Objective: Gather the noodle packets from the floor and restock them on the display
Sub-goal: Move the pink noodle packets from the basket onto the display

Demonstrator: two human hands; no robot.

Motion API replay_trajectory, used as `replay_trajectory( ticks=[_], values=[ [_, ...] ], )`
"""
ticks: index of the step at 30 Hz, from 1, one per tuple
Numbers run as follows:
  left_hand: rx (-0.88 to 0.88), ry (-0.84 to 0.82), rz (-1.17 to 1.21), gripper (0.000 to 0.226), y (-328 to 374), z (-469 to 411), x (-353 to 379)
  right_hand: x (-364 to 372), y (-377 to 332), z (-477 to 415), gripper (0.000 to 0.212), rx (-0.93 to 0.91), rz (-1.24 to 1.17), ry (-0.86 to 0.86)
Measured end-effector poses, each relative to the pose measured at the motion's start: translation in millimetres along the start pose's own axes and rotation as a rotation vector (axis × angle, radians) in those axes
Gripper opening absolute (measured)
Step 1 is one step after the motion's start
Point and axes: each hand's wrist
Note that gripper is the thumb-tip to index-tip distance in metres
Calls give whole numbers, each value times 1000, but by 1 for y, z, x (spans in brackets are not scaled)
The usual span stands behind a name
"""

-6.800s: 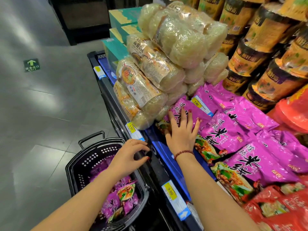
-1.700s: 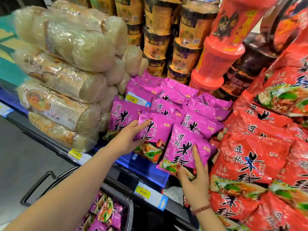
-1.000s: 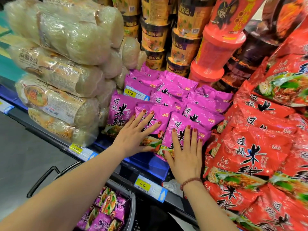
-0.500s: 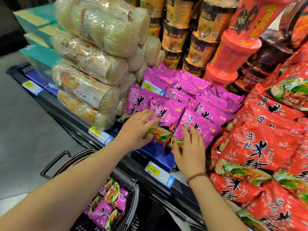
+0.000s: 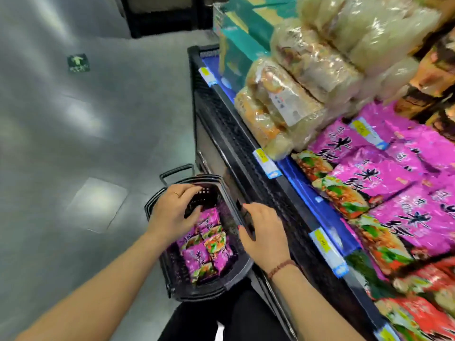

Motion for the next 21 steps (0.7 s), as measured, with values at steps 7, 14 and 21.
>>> replay_trajectory(
  ticks=[7, 14, 21],
  values=[
    [-448, 43, 88, 63, -41, 100, 24, 67, 5, -23, 57, -50, 12, -363],
    [-751, 129, 381, 64, -48, 131, 105, 152, 47, -40, 60, 55, -32, -623],
    [-999, 109, 561, 68, -73, 133, 230, 270, 126, -33, 65, 224, -37, -774]
  ],
)
Point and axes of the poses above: each hand's wrist, its own z-axis away from the middle knuckle, its own x-axis out of the palm, y = z × x, and after that the axes turned 4 degrees about x, right-handed
